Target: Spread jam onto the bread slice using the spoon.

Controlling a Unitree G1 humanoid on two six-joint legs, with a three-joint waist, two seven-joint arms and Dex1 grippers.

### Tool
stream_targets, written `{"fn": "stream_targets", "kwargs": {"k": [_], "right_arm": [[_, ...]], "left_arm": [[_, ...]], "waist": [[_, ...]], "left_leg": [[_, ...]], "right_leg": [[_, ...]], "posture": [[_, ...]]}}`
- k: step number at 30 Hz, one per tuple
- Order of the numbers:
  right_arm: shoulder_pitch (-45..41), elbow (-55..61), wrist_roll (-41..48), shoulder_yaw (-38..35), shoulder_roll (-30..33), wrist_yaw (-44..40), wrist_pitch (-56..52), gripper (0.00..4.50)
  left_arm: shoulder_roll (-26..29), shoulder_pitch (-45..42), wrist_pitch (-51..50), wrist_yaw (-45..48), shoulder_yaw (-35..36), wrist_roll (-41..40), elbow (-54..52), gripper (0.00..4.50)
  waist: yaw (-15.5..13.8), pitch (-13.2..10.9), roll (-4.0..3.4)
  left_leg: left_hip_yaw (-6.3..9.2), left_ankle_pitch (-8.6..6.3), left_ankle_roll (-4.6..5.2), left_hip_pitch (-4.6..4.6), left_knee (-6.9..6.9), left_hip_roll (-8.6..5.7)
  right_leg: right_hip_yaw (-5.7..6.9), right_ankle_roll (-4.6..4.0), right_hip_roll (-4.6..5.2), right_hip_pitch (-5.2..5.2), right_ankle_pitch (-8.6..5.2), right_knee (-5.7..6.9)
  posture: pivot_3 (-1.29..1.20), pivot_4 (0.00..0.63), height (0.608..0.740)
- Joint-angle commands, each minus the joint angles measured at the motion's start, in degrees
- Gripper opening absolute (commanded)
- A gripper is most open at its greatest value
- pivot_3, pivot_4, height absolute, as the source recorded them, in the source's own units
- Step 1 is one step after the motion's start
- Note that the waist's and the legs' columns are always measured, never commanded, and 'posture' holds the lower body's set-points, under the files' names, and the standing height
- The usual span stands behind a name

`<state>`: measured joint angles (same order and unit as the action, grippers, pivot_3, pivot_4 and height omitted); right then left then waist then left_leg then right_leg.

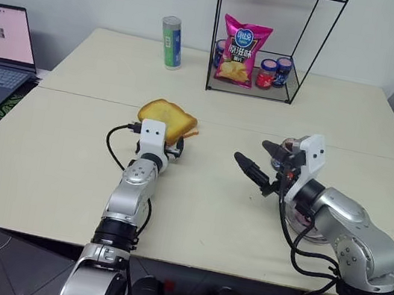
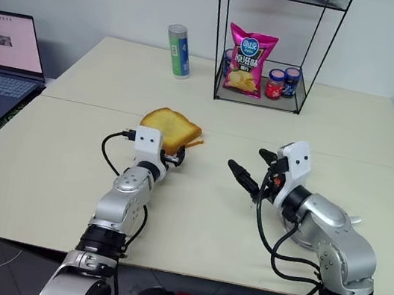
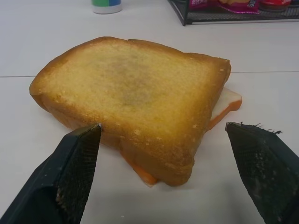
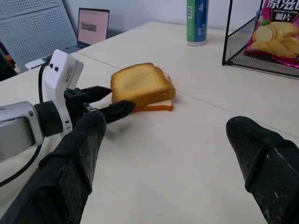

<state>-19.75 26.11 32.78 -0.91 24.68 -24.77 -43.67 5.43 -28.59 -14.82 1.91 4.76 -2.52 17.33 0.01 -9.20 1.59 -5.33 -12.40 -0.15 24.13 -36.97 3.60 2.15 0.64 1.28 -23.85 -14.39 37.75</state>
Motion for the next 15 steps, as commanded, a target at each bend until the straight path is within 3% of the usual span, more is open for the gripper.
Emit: {"fn": "stream_targets", "kwargs": {"k": [1, 8, 15], "right_arm": [[-1.1, 1.2, 0.5, -1.2, -0.2, 0.1, 0.4, 4.5], [-0.9, 1.6, 0.5, -1.5, -0.1, 0.3, 0.3, 4.5], [-0.6, 1.7, 0.5, -1.6, -0.1, 0.3, 0.4, 4.5]], "left_arm": [[0.8, -2.1, 1.9, 0.4, 0.3, 0.0, 0.8, 3.97], [0.7, -2.3, 1.7, 0.3, 0.8, -1.1, 1.2, 2.52], [0.8, -1.9, 1.6, 0.4, 0.6, -1.4, 0.9, 1.34]], "waist": [[0.0, 0.0, 0.0], [0.0, 0.0, 0.0], [0.1, 0.0, 0.0]], "left_leg": [[0.0, 0.0, 0.0, 0.0, 0.0, 0.0], [0.0, 0.0, 0.0, 0.0, 0.0, 0.0], [0.0, 0.0, 0.0, -0.02, 0.0, 0.02]], "right_leg": [[0.0, 0.0, 0.0, 0.0, 0.0, 0.0], [-0.01, 0.0, 0.0, 0.0, 0.0, 0.01], [-0.01, 0.0, -0.01, 0.0, 0.0, 0.03]], "posture": [[0.0, 0.15, 0.74], [0.0, 0.15, 0.74], [0.0, 0.15, 0.74]]}}
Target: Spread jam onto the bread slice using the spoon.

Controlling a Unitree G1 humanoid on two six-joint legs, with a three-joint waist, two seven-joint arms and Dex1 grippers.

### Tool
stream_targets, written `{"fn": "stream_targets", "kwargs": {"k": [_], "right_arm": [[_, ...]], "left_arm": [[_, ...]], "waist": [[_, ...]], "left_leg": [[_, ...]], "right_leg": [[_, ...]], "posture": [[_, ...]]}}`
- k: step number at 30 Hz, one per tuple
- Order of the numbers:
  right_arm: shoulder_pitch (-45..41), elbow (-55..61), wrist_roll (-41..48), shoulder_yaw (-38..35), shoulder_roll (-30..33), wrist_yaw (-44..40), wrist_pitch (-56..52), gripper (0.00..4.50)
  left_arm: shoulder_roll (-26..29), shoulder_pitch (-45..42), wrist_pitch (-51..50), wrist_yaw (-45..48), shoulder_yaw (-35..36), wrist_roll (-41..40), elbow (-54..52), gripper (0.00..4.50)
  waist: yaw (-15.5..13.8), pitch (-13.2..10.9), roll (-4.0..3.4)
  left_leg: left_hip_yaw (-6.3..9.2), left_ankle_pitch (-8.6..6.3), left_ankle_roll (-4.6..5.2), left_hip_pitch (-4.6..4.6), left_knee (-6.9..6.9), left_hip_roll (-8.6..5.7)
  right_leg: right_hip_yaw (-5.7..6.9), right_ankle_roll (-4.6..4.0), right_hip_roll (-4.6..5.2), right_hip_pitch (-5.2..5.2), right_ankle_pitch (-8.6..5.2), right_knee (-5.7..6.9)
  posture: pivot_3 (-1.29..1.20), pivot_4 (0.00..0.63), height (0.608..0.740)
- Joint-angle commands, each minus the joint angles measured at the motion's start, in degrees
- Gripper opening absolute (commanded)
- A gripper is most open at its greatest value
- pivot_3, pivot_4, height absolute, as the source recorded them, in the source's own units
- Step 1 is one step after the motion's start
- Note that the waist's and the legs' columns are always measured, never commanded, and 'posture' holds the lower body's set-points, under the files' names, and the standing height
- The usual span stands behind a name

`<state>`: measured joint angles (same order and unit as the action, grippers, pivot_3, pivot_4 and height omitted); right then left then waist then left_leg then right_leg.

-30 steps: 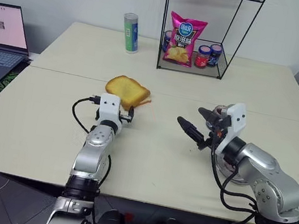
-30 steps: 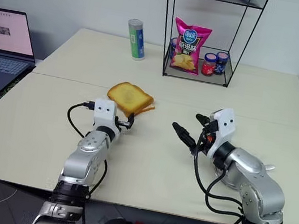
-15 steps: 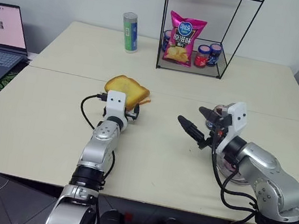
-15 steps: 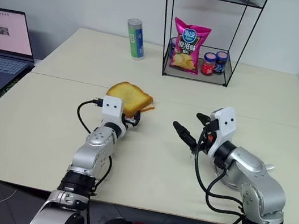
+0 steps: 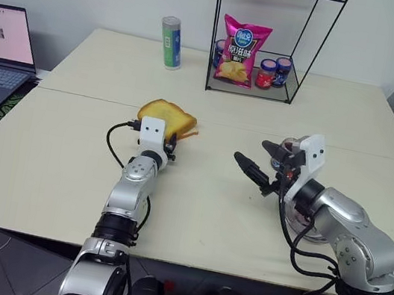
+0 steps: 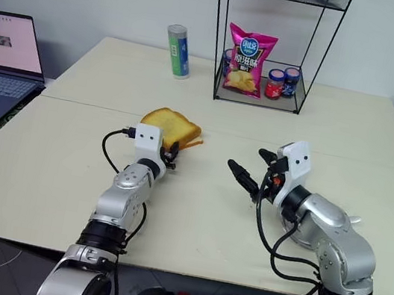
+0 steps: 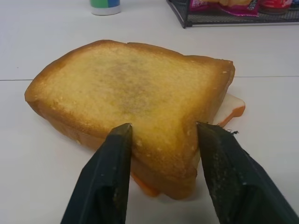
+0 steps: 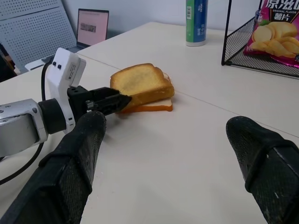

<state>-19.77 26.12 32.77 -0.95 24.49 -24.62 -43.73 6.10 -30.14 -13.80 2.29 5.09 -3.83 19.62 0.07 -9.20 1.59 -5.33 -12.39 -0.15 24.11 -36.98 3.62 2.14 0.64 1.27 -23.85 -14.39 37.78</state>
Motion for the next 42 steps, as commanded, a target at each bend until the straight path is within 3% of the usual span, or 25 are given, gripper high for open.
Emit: {"fn": "stream_targets", "kwargs": {"k": [1, 7, 16, 19, 22, 26, 32, 36, 42], "right_arm": [[-0.7, 1.6, 0.5, -1.6, 0.1, 0.1, 0.5, 4.5], [-0.7, 1.3, 0.4, -1.8, 0.5, -0.1, 0.6, 4.5], [-0.9, 1.0, 0.2, -1.7, 0.4, -0.2, 0.8, 4.5], [-0.9, 1.1, 0.4, -1.9, 0.4, -0.2, 0.7, 4.5], [-0.5, 1.3, 0.6, -2.8, 1.8, -1.1, 0.6, 4.5], [-0.1, 1.1, 1.0, -4.4, 4.2, -2.6, 0.5, 4.5], [2.1, 2.7, 2.2, -6.9, 7.5, -4.5, -0.6, 4.5], [3.7, 4.3, 3.5, -8.4, 9.0, -4.8, -1.8, 4.5], [10.0, 10.0, 9.4, -11.8, 12.9, -6.5, -6.4, 4.5]], "left_arm": [[0.2, -0.3, 0.5, 0.1, 0.3, -0.2, -1.3, 1.15], [0.7, -0.2, 0.5, 0.2, 0.8, -0.5, -1.4, 0.04], [3.3, -0.4, 2.7, 1.9, -1.9, 2.3, -4.2, 0.04], [6.7, -1.7, 4.1, 10.9, -5.1, 0.8, -11.1, 0.04], [13.9, 1.0, 4.6, 27.6, -12.6, -1.0, -20.7, 0.04], [24.0, 5.3, 6.1, 42.4, -20.7, 0.5, -27.9, 0.04], [34.4, 10.8, 9.1, 56.6, -28.8, 2.7, -29.8, 0.04], [35.2, 10.7, 13.1, 59.6, -30.1, 3.5, -28.3, 0.04], [32.0, 6.1, 17.7, 59.1, -29.4, 5.7, -22.8, 0.04]], "waist": [[0.0, 0.0, 0.0], [0.1, 0.0, 0.0], [0.1, 0.0, 0.0], [0.1, 0.0, 0.03], [0.0, 0.0, 0.02], [-0.1, 0.0, 0.0], [0.1, -0.1, -0.08], [0.0, -0.1, -0.09], [-0.4, -0.1, -0.09]], "left_leg": [[0.0, 0.0, 0.0, 0.0, 0.0, 0.0], [0.0, 0.0, 0.0, -0.01, 0.0, 0.02], [-0.01, 0.0, 0.0, 0.0, 0.01, 0.02], [-0.02, 0.0, 0.0, 0.12, 0.01, 0.02], [0.0, 0.01, -0.01, 0.31, 0.0, 0.01], [-0.07, -0.02, 0.01, 0.32, 0.03, -0.05], [-0.04, -0.01, -0.01, 0.3, 0.04, 0.08], [0.11, -0.01, -0.01, 0.23, 0.04, 0.14], [0.06, -0.02, 0.0, 0.28, 0.04, 0.04]], "right_leg": [[-0.01, 0.0, 0.0, 0.0, 0.0, 0.0], [-0.01, 0.0, -0.01, -0.01, 0.0, 0.0], [-0.02, 0.0, -0.02, -0.03, 0.0, 0.01], [-0.02, -0.01, -0.02, -0.16, 0.0, 0.03], [0.0, -0.22, -0.03, -0.29, 0.12, 0.03], [-0.01, -0.27, 0.06, -0.27, 0.15, -0.07], [0.01, -0.44, 0.05, -0.34, -0.02, 0.04], [0.06, -0.43, 0.07, -0.32, -0.2, 0.17], [0.06, -0.38, 0.03, -0.31, -0.22, 0.1]], "posture": [[0.0, 0.15, 0.74], [0.0, 0.15, 0.74], [0.0, 0.15, 0.74], [0.0, 0.15, 0.74], [0.0, 0.15, 0.74], [0.0, 0.15, 0.74], [0.0, 0.15, 0.74], [0.0, 0.15, 0.74], [0.0, 0.15, 0.74]]}}
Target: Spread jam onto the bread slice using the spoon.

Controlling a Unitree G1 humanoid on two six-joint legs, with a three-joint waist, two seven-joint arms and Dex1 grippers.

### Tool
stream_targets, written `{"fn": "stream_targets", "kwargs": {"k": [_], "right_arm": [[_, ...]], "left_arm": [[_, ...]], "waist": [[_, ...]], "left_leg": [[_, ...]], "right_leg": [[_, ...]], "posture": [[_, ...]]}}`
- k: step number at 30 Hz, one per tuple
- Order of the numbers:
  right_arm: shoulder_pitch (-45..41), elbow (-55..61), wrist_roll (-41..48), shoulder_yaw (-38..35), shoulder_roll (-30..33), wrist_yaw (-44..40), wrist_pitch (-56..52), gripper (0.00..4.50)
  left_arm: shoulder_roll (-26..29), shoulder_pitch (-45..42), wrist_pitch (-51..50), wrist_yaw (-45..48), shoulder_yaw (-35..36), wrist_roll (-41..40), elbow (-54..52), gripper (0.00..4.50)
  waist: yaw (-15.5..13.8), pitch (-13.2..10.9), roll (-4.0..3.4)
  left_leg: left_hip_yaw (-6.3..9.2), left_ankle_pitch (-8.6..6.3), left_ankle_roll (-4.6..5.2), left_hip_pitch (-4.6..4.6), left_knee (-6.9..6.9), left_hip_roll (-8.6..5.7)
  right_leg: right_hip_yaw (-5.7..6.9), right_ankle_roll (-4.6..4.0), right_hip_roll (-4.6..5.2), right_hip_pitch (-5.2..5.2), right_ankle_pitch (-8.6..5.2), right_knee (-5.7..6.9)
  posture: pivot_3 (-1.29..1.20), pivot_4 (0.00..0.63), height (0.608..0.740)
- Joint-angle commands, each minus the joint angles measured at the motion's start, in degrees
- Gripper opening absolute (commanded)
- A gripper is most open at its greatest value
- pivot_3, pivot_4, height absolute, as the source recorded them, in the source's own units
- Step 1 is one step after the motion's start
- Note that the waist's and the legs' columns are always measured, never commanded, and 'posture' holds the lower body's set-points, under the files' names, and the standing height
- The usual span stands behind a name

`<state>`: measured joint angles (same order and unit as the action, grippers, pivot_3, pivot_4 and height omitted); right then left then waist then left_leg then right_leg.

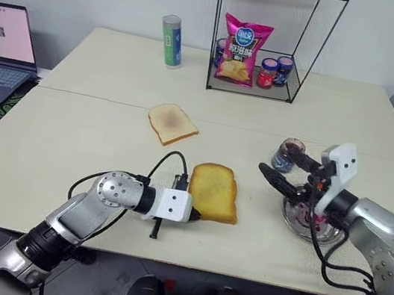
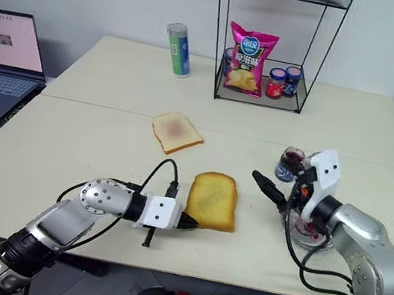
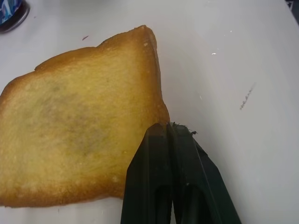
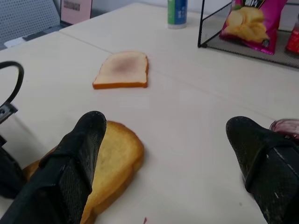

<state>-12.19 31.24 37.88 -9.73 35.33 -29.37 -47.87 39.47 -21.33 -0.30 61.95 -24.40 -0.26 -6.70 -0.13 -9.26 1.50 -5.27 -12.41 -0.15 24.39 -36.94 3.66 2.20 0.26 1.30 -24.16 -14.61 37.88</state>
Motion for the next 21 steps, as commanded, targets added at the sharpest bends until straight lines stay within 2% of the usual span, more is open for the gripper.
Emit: {"fn": "stream_targets", "kwargs": {"k": [1, 9, 21], "right_arm": [[3.6, 5.9, 5.7, -3.7, 2.8, -2.3, -3.2, 4.5], [6.9, 7.5, 8.7, -4.7, 4.4, -1.6, -4.4, 4.5], [9.6, 7.0, 8.8, -6.2, 4.8, 0.2, -3.8, 4.5]], "left_arm": [[-1.7, -3.4, 5.5, 0.0, -0.2, 2.4, 4.8, 0.04], [-4.5, -6.7, 10.4, 3.1, -1.5, 3.6, 8.8, 0.04], [-7.6, -9.5, 14.5, 1.9, -0.5, 4.9, 14.6, 0.04]], "waist": [[-0.3, 0.0, 0.0], [-0.3, 0.0, 0.0], [-0.4, 0.0, 0.01]], "left_leg": [[0.0, 0.0, 0.0, 0.02, -0.01, -0.05], [0.0, 0.01, 0.01, -0.01, -0.14, -0.05], [0.02, 0.02, 0.02, -0.02, -0.18, -0.07]], "right_leg": [[0.01, 0.02, -0.02, 0.0, -0.01, 0.01], [-0.03, 0.18, -0.01, 0.06, 0.1, 0.02], [-0.03, 0.26, -0.04, 0.09, 0.15, 0.03]], "posture": [[0.0, 0.15, 0.74], [0.0, 0.15, 0.74], [0.0, 0.15, 0.74]]}}
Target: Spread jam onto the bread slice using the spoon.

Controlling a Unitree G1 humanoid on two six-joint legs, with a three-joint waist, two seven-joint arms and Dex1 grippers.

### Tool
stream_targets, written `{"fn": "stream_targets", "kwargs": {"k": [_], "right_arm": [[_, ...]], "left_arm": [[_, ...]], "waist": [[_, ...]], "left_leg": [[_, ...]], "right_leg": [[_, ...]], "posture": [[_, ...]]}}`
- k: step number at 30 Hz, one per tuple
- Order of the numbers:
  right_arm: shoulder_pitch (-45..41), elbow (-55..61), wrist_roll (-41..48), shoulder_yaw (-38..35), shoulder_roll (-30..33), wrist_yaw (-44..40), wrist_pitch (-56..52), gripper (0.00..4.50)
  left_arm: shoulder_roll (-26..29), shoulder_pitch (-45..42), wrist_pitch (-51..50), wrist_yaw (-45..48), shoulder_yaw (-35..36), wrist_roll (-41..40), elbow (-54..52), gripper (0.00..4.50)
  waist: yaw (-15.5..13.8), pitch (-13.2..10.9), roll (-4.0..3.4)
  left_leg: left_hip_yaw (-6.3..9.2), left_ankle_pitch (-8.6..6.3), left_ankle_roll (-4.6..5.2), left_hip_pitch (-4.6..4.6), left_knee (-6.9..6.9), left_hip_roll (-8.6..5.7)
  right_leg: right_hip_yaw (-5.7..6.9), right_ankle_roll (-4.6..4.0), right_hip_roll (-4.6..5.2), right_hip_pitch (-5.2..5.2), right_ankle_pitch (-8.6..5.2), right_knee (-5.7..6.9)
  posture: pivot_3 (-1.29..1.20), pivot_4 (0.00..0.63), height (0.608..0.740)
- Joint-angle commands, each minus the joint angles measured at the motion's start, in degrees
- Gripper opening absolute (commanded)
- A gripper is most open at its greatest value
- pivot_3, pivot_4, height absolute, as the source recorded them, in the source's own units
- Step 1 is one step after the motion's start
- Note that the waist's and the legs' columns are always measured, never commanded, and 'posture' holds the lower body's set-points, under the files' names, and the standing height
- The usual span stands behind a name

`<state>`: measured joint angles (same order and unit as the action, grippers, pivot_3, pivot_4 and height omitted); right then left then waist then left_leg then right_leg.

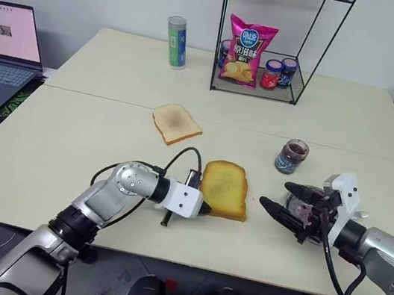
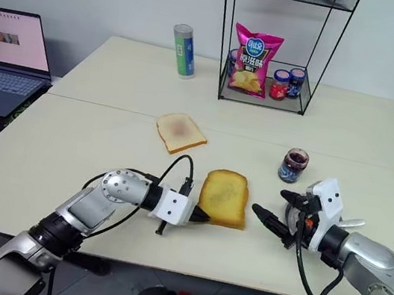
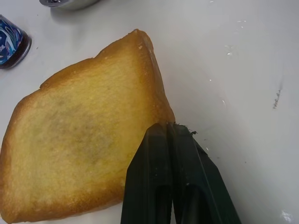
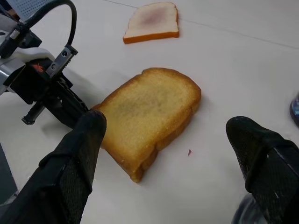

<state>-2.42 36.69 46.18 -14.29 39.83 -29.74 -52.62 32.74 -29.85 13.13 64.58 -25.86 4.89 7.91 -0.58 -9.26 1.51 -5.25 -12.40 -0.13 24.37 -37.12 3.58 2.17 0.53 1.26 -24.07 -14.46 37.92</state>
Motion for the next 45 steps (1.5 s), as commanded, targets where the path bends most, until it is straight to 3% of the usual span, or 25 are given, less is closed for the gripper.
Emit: {"fn": "stream_targets", "kwargs": {"k": [1, 11, 17, 22, 26, 29, 33, 40, 45], "right_arm": [[-0.1, 1.6, 0.5, -1.7, 0.3, 0.6, 1.0, 4.5], [3.1, 1.1, 0.2, -3.5, 1.0, -0.4, 2.6, 4.5], [10.3, 2.6, 4.4, -12.9, -1.6, 2.5, 1.7, 4.5], [19.0, 4.9, 9.7, -21.2, -6.1, 7.8, 1.0, 4.5], [22.9, 3.7, 17.4, -27.8, -10.9, 14.3, 1.7, 4.5], [24.9, 0.5, 17.7, -30.9, -15.6, 20.8, 3.7, 4.5], [21.4, -6.7, 19.8, -32.8, -17.8, 27.1, 5.3, 4.5], [9.0, -22.5, 26.2, -30.4, -17.6, 27.0, 5.1, 4.5], [5.2, -30.2, 24.6, -27.6, -16.7, 24.3, 5.4, 4.5]], "left_arm": [[-1.1, -1.0, 0.7, -0.5, 1.2, -0.8, -0.1, 0.43], [1.3, -1.3, -2.9, 3.7, 4.0, -4.7, -2.6, 2.26], [9.3, -0.2, -21.1, 8.7, 11.6, -16.2, -12.8, 3.38], [5.0, -2.7, -31.3, 5.0, 14.7, -23.4, -17.5, 4.4], [-1.5, -5.2, -36.3, -0.4, 13.9, -24.8, -19.6, 4.48], [-5.9, -6.0, -35.2, -2.8, 10.3, -21.6, -18.6, 4.48], [-10.9, -5.5, -34.3, -4.8, 6.9, -20.7, -18.7, 4.48], [-14.0, -6.4, -32.5, -6.1, 5.4, -18.8, -15.5, 4.48], [-13.2, -5.6, -33.7, -5.9, 5.1, -18.6, -17.5, 4.48]], "waist": [[0.1, 0.0, 0.0], [0.2, 0.0, 0.0], [0.5, 0.0, -0.01], [-0.2, 0.0, -0.01], [-0.4, 0.0, -0.01], [-0.5, 0.1, 0.0], [-0.2, 0.1, -0.09], [0.7, 0.2, -0.3], [0.7, 0.2, -0.35]], "left_leg": [[0.0, 0.0, 0.0, -0.01, -0.01, 0.0], [0.0, 0.0, 0.0, -0.01, 0.07, 0.02], [0.03, 0.0, 0.0, -0.03, 0.07, 0.07], [0.09, 0.0, -0.01, -0.03, 0.03, 0.02], [0.07, 0.01, 0.0, -0.03, -0.09, -0.01], [0.09, 0.01, 0.0, -0.14, -0.12, -0.01], [0.08, 0.0, 0.0, -0.5, 0.01, -0.03], [0.14, 0.0, 0.01, -0.58, 0.06, -0.04], [0.18, -0.01, 0.02, -0.53, 0.15, -0.03]], "right_leg": [[-0.01, 0.02, 0.0, 0.01, 0.01, 0.0], [-0.01, -0.01, -0.04, -0.01, -0.01, -0.02], [0.0, -0.05, -0.07, -0.02, -0.03, 0.04], [0.06, -0.04, -0.01, 0.07, -0.06, 0.01], [-0.01, 0.09, -0.01, 0.1, 0.03, 0.02], [-0.03, 0.1, -0.02, 0.2, 0.05, 0.05], [-0.07, 0.05, -0.03, 0.52, 0.02, -0.08], [-0.12, -0.03, -0.12, 0.54, 0.01, -0.01], [-0.08, -0.14, -0.19, 0.52, -0.08, -0.05]], "posture": [[0.0, 0.15, 0.74], [0.0, 0.15, 0.74], [0.0, 0.15, 0.74], [0.0, 0.15, 0.74], [0.0, 0.15, 0.74], [0.0, 0.15, 0.74], [0.0, 0.15, 0.74], [0.0, 0.15, 0.74], [0.0, 0.15, 0.74]]}}
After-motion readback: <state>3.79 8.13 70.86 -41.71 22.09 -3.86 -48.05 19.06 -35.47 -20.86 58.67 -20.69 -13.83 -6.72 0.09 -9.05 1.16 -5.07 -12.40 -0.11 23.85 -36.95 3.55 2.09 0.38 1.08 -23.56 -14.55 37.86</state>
